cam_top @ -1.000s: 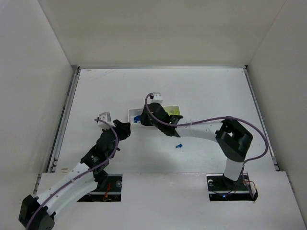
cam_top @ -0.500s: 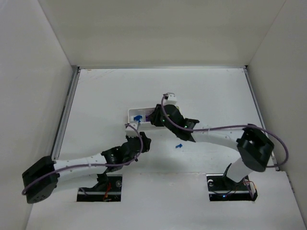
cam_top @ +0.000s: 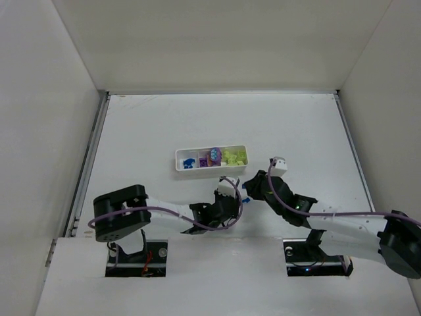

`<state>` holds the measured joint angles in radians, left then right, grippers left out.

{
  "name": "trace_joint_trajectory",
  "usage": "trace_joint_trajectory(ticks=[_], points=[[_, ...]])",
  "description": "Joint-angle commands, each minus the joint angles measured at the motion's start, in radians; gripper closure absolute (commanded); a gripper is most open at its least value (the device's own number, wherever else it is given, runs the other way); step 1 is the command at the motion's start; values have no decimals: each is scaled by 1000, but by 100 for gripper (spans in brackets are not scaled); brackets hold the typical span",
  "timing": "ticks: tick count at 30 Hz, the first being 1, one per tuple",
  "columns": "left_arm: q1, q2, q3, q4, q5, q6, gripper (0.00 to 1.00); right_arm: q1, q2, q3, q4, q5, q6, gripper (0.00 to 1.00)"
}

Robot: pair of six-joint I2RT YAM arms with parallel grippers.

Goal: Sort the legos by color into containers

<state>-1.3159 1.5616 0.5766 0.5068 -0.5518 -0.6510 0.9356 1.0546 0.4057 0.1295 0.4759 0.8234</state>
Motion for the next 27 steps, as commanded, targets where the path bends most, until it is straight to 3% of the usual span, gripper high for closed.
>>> trace_joint_trajectory(ticks=[1, 14, 21, 27], points=[[-3, 60, 68, 47, 16, 36, 74, -1, -94, -53, -24, 38, 55, 71], [20, 199, 134, 47, 38, 82, 76, -1, -274, -153, -103, 33, 92, 70], [27, 238, 166, 42, 41, 117, 81, 9, -242, -157, -133, 35, 120, 63], [27, 170, 126, 29, 36, 114, 86, 19, -180, -134, -162, 36, 134, 60]])
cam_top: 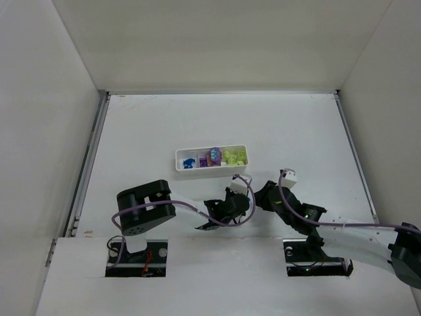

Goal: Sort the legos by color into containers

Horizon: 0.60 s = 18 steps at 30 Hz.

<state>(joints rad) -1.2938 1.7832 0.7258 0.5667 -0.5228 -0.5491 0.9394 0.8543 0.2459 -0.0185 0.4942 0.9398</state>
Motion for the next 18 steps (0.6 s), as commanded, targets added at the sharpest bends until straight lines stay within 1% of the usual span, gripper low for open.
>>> trace_joint_trajectory(ticks=[1, 10, 14, 18], points=[[6, -67, -35, -33, 6, 9, 86, 25, 35, 33, -21, 18, 17, 59], [29, -208, -143, -33, 7, -32, 87, 121, 238, 142, -46, 58, 31, 52], [54, -272, -187, -27, 21, -57, 87, 154, 287, 180, -47, 101, 45, 52], [86, -346, -226, -33, 23, -64, 87, 155, 324, 199, -49, 99, 42, 52]])
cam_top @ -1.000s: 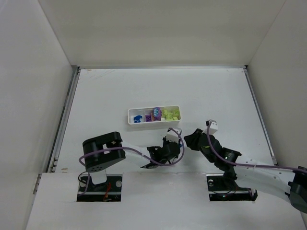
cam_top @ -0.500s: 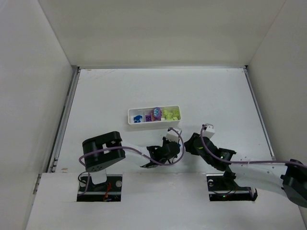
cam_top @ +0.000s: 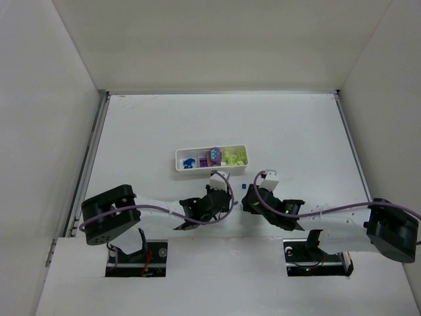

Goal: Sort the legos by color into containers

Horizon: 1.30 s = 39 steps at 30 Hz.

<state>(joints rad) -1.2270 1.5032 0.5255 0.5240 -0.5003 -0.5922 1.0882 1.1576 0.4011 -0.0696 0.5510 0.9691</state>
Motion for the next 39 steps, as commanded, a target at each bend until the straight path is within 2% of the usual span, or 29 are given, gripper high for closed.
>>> trace_joint_trajectory(ticks=[1, 4, 8, 21, 25, 28, 31, 32, 39], points=[[31, -84, -36, 10, 2, -24, 87, 6, 33, 45, -1, 46, 13, 52], [54, -127, -55, 10, 15, -34, 86, 6, 66, 48, -10, 56, 22, 52], [36, -113, -44, 30, 63, -12, 78, 6, 111, 70, -13, 67, 28, 55], [36, -192, -114, 27, 42, -38, 74, 26, 266, 174, -102, 138, 26, 66], [27, -190, -128, 36, 37, -40, 67, 49, 298, 200, -144, 168, 39, 70], [14, -184, -127, 37, 36, -29, 62, 61, 310, 215, -171, 182, 51, 70], [11, -173, -127, 48, 31, -35, 61, 80, 313, 219, -200, 202, 72, 62], [11, -170, -125, 50, 31, -35, 61, 84, 310, 219, -208, 204, 83, 63], [8, -146, -113, 62, 34, -38, 61, 94, 306, 211, -207, 210, 102, 79]])
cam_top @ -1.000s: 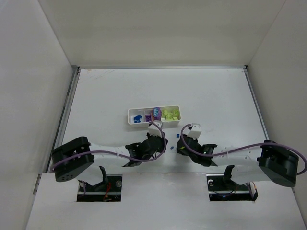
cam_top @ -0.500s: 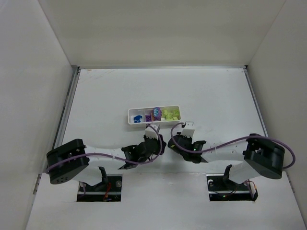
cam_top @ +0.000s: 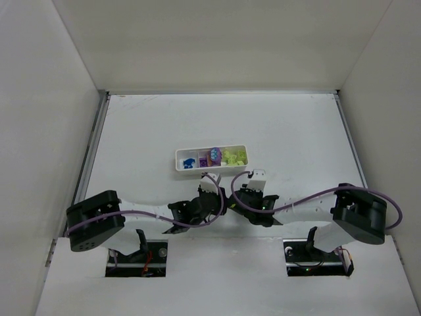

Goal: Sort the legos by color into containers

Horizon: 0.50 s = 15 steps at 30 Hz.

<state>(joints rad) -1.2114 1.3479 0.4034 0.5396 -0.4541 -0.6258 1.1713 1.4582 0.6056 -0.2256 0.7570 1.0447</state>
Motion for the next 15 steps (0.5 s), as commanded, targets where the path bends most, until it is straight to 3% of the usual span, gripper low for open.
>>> trace_joint_trajectory(ticks=[1, 15], points=[[-9, 17, 14, 48, -9, -6, 60, 11, -5, 5, -50, 8, 31, 80], [-64, 217, 132, 102, 8, 31, 60, -25, -378, -109, -54, 16, -35, 79]])
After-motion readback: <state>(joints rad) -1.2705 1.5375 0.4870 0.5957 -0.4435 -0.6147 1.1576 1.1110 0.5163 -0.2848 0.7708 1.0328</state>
